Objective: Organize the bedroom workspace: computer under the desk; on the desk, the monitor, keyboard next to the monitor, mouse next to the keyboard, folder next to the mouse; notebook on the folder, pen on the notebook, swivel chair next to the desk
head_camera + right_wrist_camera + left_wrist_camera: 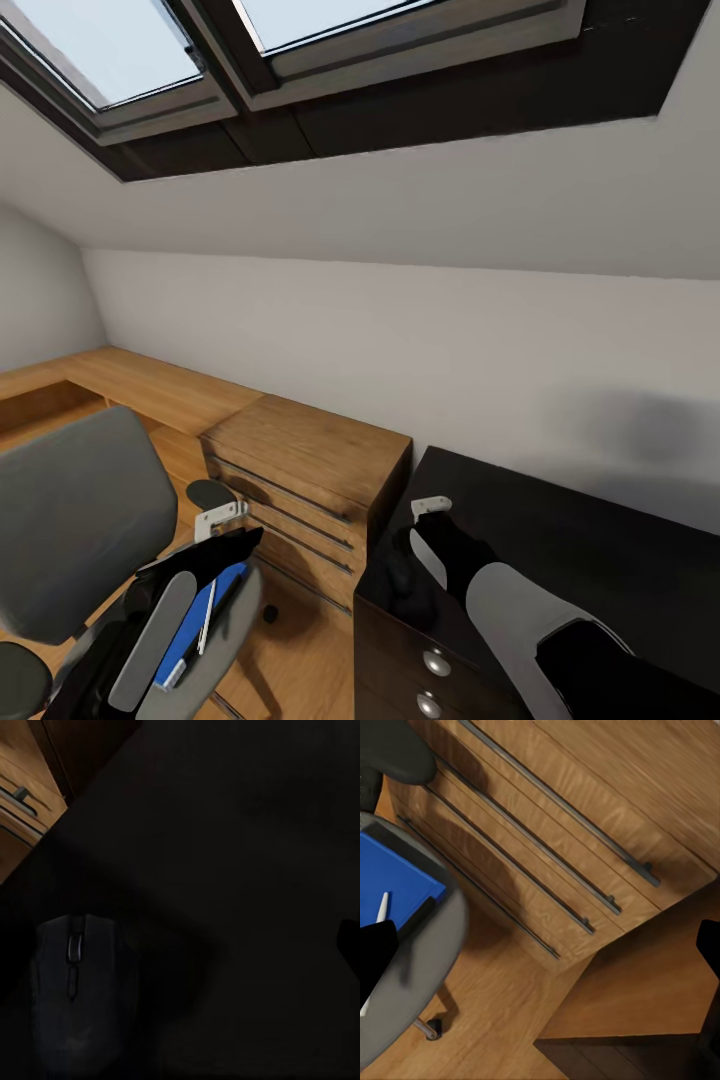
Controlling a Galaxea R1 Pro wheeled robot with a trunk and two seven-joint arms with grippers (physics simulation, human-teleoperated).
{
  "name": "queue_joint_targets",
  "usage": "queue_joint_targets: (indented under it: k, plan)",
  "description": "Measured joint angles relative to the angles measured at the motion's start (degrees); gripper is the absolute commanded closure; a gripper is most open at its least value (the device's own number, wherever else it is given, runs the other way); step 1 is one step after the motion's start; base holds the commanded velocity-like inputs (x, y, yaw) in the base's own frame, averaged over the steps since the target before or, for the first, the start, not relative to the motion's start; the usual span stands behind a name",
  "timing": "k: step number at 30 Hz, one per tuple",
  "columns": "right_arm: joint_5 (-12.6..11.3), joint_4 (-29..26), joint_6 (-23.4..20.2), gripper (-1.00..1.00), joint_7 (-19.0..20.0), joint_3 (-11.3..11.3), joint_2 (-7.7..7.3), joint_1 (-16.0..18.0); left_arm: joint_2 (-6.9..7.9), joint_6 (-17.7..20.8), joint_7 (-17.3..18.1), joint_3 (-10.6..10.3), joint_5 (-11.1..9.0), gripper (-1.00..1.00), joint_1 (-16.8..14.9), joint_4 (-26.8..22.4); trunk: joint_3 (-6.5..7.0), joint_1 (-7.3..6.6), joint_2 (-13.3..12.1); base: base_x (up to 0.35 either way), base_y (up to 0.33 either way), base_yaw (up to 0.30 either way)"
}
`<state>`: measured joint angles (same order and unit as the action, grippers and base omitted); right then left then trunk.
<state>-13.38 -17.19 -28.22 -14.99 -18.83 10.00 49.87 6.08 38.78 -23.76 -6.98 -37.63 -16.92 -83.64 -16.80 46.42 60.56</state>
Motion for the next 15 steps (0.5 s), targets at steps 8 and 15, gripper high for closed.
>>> queue_joint_targets:
  k: [8,15]
  plan:
    - [0.0,0.1,-1.0,-1.0,0.2,0.0,0.0,0.0,0.01,0.0,0.0,0.0,0.0,-1.0,0.0,0.0,0.0,0.0,0.0,0.0,0.0,0.0]
    - [0.1,0.1,-2.7,-1.0,0.4,-0.1,0.0,0.0,0.01,0.0,0.0,0.1,0.0,-1.0,0.0,0.0,0.0,0.0,0.0,0.0,0.0,0.0]
